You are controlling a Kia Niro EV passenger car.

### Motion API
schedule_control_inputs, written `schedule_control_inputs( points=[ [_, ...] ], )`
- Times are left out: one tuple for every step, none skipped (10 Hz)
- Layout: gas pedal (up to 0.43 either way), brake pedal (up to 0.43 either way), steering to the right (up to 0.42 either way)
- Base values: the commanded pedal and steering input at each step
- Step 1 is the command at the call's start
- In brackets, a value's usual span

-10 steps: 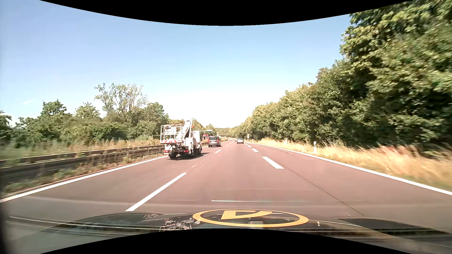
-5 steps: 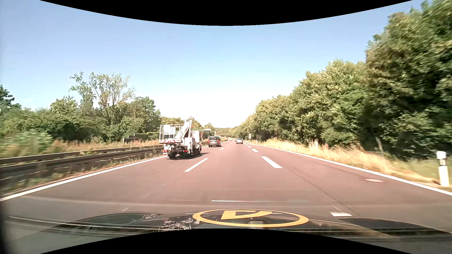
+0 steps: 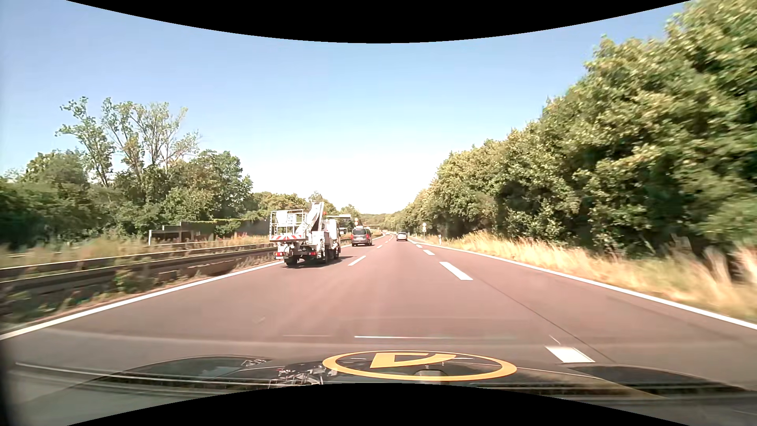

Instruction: Follow the waypoints while adhering to traffic rules and regulations

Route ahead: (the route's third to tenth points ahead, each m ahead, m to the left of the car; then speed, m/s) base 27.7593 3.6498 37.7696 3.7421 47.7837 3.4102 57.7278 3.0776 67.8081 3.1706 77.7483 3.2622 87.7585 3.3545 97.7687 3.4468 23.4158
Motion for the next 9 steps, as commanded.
schedule_control_inputs(
  points=[
    [0.228,0.000,-0.004],
    [0.228,0.000,-0.003],
    [0.228,0.000,-0.003],
    [0.228,0.000,-0.003],
    [0.228,0.000,-0.002],
    [0.220,0.000,-0.001],
    [0.220,0.000,0.000],
    [0.220,0.000,0.001],
    [0.220,0.000,0.001]
  ],
)
